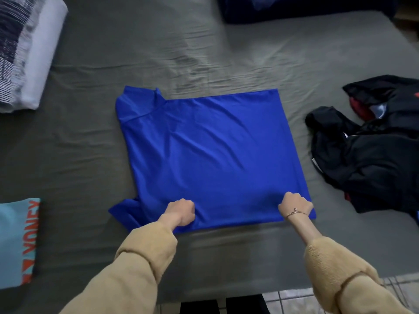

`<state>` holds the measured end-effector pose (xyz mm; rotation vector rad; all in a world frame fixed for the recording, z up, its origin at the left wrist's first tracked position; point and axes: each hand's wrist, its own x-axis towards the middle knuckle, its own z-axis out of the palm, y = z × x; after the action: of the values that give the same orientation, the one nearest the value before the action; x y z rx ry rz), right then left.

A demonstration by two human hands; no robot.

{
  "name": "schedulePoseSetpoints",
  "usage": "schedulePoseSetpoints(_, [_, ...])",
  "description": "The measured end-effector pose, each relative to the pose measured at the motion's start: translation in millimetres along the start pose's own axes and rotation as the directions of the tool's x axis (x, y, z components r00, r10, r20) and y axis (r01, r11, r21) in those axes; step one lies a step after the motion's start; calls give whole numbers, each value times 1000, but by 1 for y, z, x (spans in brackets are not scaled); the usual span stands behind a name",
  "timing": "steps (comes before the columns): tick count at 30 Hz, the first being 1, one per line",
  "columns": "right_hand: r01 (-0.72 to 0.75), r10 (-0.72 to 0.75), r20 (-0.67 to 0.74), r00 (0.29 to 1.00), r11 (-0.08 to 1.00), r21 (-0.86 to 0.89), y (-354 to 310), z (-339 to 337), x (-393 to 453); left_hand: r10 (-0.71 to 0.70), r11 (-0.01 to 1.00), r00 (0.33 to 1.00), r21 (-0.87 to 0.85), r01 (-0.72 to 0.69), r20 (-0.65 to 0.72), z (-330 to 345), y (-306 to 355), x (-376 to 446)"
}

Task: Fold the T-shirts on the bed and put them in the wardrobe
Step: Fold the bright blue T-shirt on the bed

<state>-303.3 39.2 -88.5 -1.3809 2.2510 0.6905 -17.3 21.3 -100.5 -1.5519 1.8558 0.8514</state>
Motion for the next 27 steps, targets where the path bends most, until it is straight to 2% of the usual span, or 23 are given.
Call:
schedulePoseSetpoints(3, [106, -105, -16, 994, 991, 85, -20, -6, 0, -75, 995, 970, -76, 59, -231, -1, -12, -3])
schedulePoseSetpoints(6, [229, -235, 34, 971, 964, 135, -57, -11, -3, -222, 963, 891, -232, 136, -397, -5, -39, -6])
schedulePoseSetpoints(10, [396, -416, 102, 904, 902, 170, -119, -11, -17, -446, 869, 769, -425, 251, -458, -4, -87, -13])
schedulePoseSetpoints(12, [457, -487, 128, 864, 864, 211, -150, -9, -26, -557, 791, 709, -536, 295, -432, -2, -109, -16])
schedulePoseSetpoints(13, [484, -525, 146, 838, 840, 245, -164, -8, -31, -588, 754, 702, -585, 298, -401, -1, -118, -16])
schedulePoseSetpoints(16, [568, -640, 182, 747, 756, 326, -208, -3, -48, -598, 594, 766, -773, 224, -238, 2, -147, -11])
schedulePoseSetpoints(18, [599, -676, 159, 719, 720, 351, -233, -1, -58, -553, 587, 806, -786, 197, -211, 3, -160, -7])
schedulePoseSetpoints(20, [619, -685, 90, 723, 700, 355, -257, 0, -66, -468, 591, 865, -793, 150, -184, 4, -168, -5])
schedulePoseSetpoints(23, [620, -642, -59, 764, 707, 341, -287, -3, -74, -294, 558, 948, -827, 70, -118, 9, -176, -4])
schedulePoseSetpoints(25, [613, -611, -122, 782, 720, 326, -305, -3, -76, -183, 560, 980, -828, 34, -84, 16, -185, -4])
schedulePoseSetpoints(27, [614, -590, -173, 789, 744, 265, -319, -4, -75, -111, 486, 991, -874, -9, -72, 19, -195, -6])
